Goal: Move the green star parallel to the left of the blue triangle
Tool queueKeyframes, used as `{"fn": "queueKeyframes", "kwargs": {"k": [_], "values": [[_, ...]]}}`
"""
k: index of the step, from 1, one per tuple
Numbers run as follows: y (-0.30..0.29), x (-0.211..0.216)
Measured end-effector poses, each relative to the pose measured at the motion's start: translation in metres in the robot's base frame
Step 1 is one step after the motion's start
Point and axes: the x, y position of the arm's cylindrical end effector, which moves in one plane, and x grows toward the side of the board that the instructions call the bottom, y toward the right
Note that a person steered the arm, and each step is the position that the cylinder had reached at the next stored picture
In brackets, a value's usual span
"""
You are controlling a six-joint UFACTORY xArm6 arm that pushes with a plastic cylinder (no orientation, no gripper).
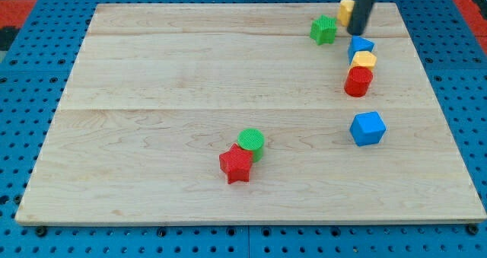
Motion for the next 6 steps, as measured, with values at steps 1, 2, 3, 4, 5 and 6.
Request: {"fn": "queueKeyframes", "kwargs": {"k": [1,2,3,4,5,6], "values": [[-0.071,-0.023],[-0.107,-0.019],[-0.132,0.061],[-0.154,0.092],[-0.119,0.058],[-0.110,0.026]]}}
